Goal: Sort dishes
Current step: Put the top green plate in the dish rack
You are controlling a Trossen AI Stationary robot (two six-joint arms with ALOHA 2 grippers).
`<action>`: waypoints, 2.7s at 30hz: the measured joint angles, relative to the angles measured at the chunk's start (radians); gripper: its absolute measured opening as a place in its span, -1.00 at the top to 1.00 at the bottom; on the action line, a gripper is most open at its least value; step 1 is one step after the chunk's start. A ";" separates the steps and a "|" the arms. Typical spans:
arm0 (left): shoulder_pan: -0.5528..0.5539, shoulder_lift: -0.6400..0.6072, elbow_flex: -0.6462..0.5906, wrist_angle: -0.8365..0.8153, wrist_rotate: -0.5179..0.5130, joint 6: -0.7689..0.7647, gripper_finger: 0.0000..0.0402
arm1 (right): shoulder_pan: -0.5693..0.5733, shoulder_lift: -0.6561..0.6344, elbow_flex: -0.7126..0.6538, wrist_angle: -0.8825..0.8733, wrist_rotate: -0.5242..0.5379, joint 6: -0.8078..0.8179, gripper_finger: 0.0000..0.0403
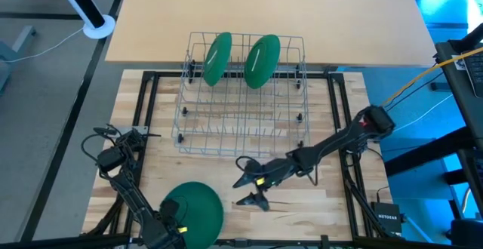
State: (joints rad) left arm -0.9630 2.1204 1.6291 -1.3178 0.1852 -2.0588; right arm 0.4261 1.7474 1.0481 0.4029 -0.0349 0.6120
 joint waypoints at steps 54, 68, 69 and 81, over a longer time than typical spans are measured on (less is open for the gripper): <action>0.246 0.004 -0.002 0.003 -0.033 0.201 0.65 | 0.143 0.086 0.105 -0.317 0.191 0.243 -0.69; 0.244 0.003 -0.002 -0.005 -0.028 0.201 0.65 | 0.144 0.169 0.105 -0.224 0.234 0.261 -0.69; 0.244 0.003 -0.002 -0.005 -0.027 0.201 0.65 | 0.143 0.169 0.105 -0.224 0.236 0.268 -0.69; 0.245 0.002 -0.001 0.005 -0.032 0.201 0.65 | 0.128 0.168 0.105 -0.270 0.278 0.312 -0.69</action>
State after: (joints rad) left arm -0.7185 2.1223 1.6283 -1.3128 0.1530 -1.8580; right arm 0.5539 1.9156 1.1528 0.1328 0.2428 0.9243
